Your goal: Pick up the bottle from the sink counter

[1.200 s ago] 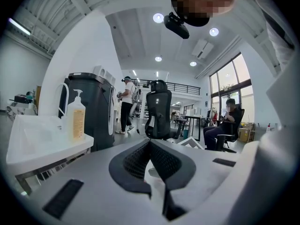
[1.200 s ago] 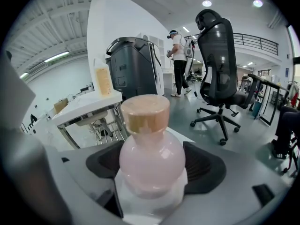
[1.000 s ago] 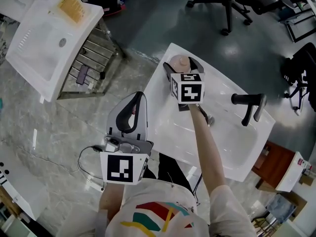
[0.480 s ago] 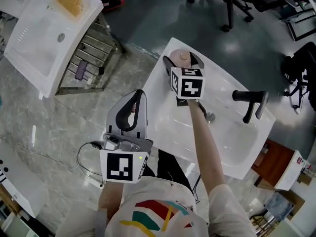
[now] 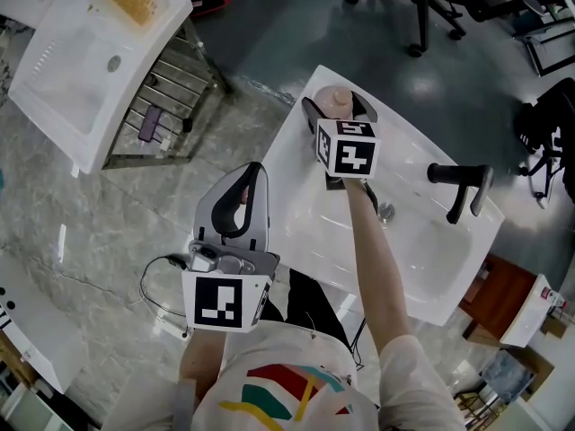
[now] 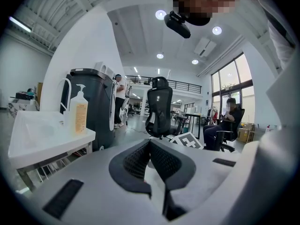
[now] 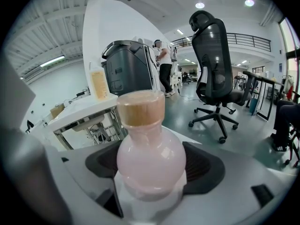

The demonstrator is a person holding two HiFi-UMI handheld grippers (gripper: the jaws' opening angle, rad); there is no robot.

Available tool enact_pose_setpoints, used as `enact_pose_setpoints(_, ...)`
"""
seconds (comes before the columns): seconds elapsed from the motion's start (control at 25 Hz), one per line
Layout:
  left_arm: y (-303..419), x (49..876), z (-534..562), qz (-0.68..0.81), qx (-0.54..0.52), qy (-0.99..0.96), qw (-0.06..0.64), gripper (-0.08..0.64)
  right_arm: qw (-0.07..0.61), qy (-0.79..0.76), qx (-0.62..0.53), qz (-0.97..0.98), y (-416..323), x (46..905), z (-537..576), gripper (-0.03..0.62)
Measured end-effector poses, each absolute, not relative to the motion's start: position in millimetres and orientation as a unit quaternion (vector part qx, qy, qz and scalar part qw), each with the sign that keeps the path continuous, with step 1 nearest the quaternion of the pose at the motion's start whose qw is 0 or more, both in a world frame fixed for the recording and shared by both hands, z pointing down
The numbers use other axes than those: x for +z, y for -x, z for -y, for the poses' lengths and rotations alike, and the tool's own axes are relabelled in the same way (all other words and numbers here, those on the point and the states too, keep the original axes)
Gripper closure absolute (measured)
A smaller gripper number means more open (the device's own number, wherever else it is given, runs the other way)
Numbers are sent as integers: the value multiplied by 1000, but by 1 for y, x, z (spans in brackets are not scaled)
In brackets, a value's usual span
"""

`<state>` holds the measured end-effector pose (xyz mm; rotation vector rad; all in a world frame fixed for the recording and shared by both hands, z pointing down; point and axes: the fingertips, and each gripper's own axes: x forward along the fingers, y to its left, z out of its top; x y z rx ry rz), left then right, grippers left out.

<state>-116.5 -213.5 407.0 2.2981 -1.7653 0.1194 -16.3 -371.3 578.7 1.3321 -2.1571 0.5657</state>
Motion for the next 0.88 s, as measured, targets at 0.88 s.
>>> enact_pose_setpoints(0.88, 120, 386, 207, 602, 22, -791, 106, 541, 210, -528, 194, 800, 1, 516, 374, 206)
